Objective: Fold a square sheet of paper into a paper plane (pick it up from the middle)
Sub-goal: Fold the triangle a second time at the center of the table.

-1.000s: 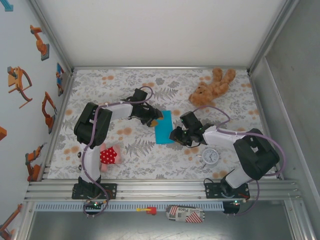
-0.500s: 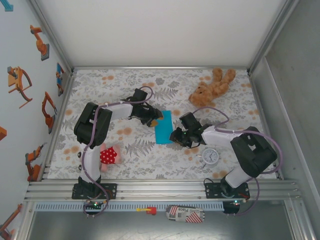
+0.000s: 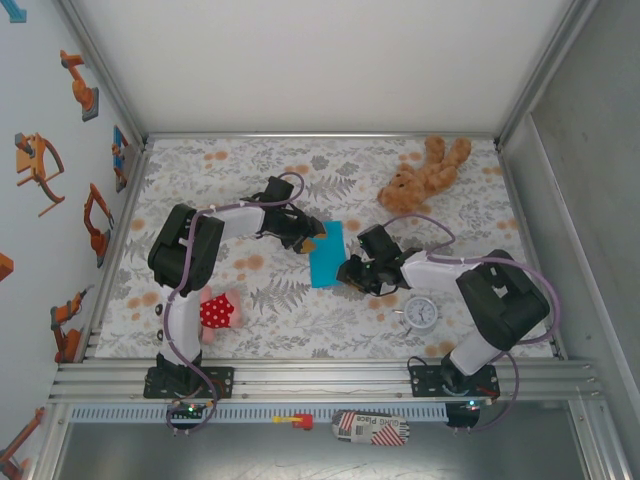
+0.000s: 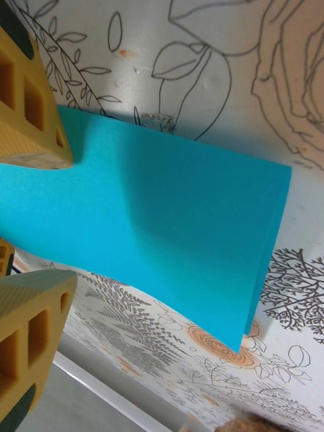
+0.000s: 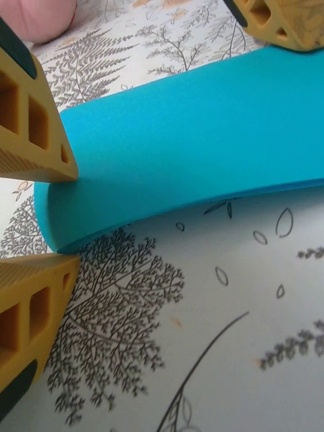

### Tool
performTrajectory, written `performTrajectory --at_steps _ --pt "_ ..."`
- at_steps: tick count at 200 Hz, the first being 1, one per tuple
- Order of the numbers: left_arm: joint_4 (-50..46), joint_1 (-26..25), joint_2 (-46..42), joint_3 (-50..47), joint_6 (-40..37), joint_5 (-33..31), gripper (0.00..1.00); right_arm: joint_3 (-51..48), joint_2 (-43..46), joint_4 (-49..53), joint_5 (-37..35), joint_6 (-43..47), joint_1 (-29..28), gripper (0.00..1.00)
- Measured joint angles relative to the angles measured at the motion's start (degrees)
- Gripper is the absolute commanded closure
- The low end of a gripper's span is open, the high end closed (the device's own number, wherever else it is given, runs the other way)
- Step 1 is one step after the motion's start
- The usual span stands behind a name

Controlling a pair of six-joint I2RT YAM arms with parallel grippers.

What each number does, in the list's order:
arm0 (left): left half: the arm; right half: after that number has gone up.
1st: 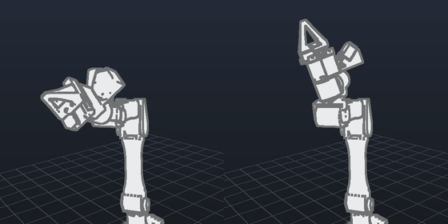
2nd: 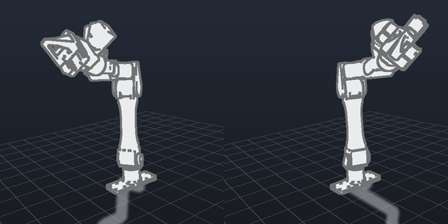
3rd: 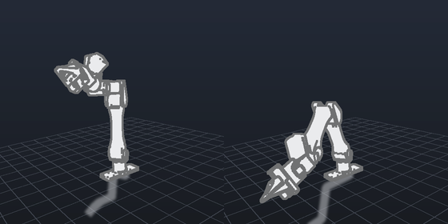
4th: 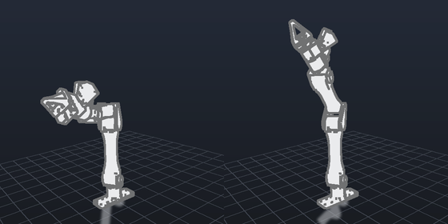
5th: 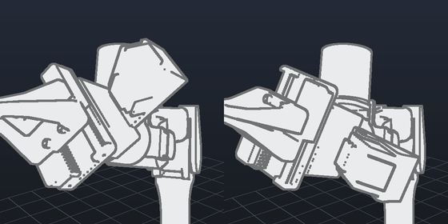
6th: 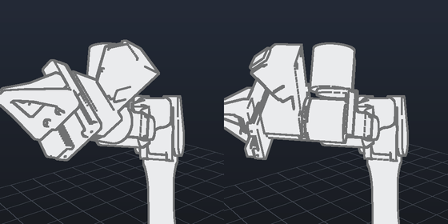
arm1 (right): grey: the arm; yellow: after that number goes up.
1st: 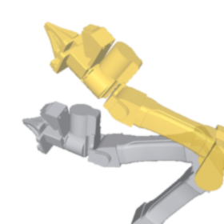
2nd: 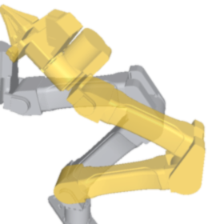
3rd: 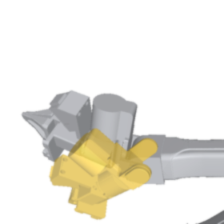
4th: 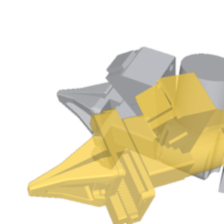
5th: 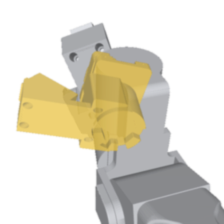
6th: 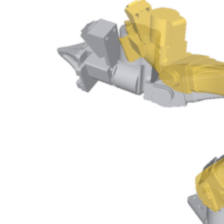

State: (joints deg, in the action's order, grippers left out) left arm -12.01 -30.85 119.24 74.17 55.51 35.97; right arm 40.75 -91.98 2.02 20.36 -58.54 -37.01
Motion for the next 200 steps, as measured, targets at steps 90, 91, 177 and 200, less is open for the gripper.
performTrajectory --at_steps 90,91,177,200 --pt "-0.02 0.15 0.15 0.04 0.04 0.52 0.56 -0.22 0.44 -2.32 -0.04 0.0 0.0 0.67" --pt "-0.02 0.15 0.15 0.04 0.02 0.52 0.56 -0.24 0.46 -2.32 -0.07 0.0 0.0 0.67" --pt "-0.09 0.2 0.22 0.09 0.02 0.59 0.56 -2.29 3.56 -2.93 -0.2 -0.31 0.0 0.68" --pt "-0.09 0.2 0.22 0.09 0.02 0.59 0.56 -2.62 3.56 -3.48 -0.17 -0.9 0.0 0.68"
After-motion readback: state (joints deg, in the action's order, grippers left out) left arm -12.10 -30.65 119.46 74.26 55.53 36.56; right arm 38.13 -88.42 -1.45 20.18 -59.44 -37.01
